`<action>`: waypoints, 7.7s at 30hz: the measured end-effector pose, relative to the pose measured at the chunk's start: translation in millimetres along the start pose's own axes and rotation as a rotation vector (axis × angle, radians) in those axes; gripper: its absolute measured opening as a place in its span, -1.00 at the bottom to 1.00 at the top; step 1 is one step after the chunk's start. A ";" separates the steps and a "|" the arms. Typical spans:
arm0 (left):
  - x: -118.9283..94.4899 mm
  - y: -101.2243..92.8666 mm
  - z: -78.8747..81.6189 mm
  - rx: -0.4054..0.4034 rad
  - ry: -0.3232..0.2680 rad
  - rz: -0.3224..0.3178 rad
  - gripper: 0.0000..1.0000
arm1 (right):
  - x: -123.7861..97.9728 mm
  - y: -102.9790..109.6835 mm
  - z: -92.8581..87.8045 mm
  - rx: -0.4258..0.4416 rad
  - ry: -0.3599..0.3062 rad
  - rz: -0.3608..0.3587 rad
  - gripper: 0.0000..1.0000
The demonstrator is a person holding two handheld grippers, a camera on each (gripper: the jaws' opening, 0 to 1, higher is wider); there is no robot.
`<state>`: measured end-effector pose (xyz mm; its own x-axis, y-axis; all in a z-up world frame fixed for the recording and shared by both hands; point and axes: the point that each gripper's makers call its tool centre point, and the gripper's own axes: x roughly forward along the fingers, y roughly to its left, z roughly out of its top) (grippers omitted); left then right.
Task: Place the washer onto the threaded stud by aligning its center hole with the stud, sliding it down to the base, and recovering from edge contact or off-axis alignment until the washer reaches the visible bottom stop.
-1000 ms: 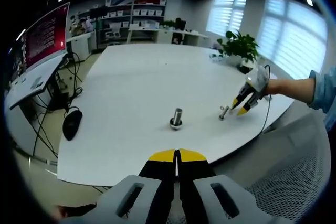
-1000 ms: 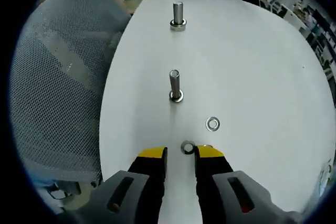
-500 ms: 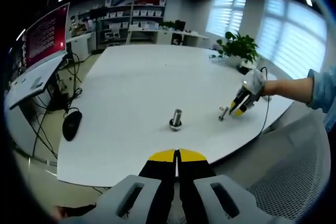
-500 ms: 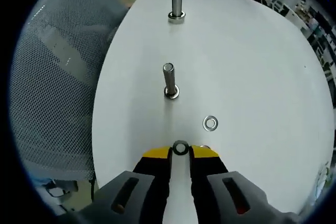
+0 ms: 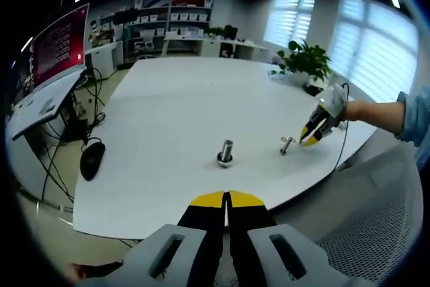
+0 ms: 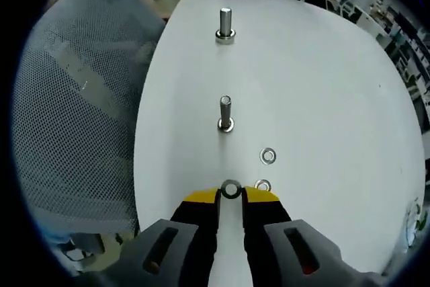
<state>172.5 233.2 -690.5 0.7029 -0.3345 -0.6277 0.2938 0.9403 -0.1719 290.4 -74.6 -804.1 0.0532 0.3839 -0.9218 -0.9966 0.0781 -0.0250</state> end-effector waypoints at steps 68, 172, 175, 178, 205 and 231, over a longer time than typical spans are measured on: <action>-0.6 -0.8 3.6 -0.005 -0.024 -0.010 -1.00 | 7.1 3.7 76.9 -0.220 0.081 0.000 -0.73; -0.1 -2.4 4.6 -0.001 -0.026 -0.017 -1.00 | 22.7 -40.3 7.3 0.110 0.038 -0.090 -0.71; -0.2 -2.4 4.5 -0.003 -0.026 -0.016 -1.00 | 13.6 -32.4 21.3 0.081 0.014 -0.086 -0.71; -0.1 -2.8 4.0 -0.002 -0.023 -0.017 -1.00 | 7.1 -26.4 32.5 0.070 -0.005 -0.075 -0.71; -1.1 -2.0 6.1 -0.008 -0.040 -0.017 -1.00 | 4.9 1.0 76.0 -0.063 0.019 0.029 -0.71; -1.2 -1.9 6.3 -0.007 -0.040 -0.014 -1.00 | 49.2 -0.4 58.9 -0.111 0.123 0.048 -0.70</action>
<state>175.1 231.4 -684.7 0.7241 -0.3497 -0.5945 0.2996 0.9358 -0.1856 297.1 -1.5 -826.7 0.0040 0.2684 -0.9633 -0.9990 -0.0424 -0.0160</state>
